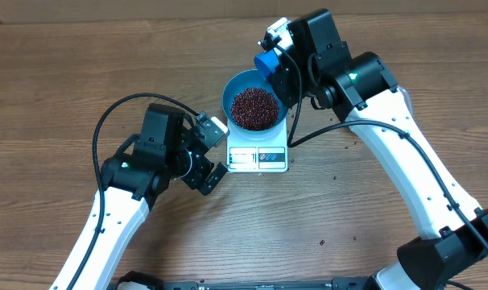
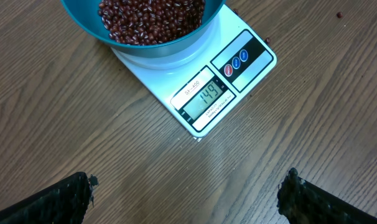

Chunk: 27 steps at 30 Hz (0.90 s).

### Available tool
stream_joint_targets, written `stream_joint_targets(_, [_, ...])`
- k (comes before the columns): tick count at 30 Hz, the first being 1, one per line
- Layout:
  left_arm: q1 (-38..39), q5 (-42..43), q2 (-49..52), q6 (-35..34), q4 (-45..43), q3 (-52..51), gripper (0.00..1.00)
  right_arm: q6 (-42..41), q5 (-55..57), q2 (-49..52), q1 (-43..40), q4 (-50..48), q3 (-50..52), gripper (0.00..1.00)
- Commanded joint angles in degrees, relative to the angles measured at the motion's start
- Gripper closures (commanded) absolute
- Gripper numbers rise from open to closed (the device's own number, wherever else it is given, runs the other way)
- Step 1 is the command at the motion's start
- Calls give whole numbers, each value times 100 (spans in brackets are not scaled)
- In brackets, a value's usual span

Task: Scoop item into bowl and weigh 150g on scale
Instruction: 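Carry a small scoop of beans over the bowl and tip it slowly, then move the scoop back to the tub with the right gripper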

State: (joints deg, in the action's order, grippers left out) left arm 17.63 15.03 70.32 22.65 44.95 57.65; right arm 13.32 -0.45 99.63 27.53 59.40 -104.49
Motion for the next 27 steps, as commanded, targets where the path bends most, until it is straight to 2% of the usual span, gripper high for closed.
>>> stream_joint_targets(1, [39, 107, 17, -59, -22, -17, 0, -238, -306, -83, -7, -33, -133, 96])
stream_joint_targets(8, [39, 107, 17, -59, -20, -17, 0, -761, -1478, -83, -636, 42, -133, 96])
stream_joint_targets(15, [39, 107, 17, -59, -20, -17, 0, -911, -2684, -83, -1320, 111, -133, 96])
stream_joint_targets(27, [39, 107, 17, -59, -20, -17, 0, -1036, -2924, -83, -1530, 109, -133, 96])
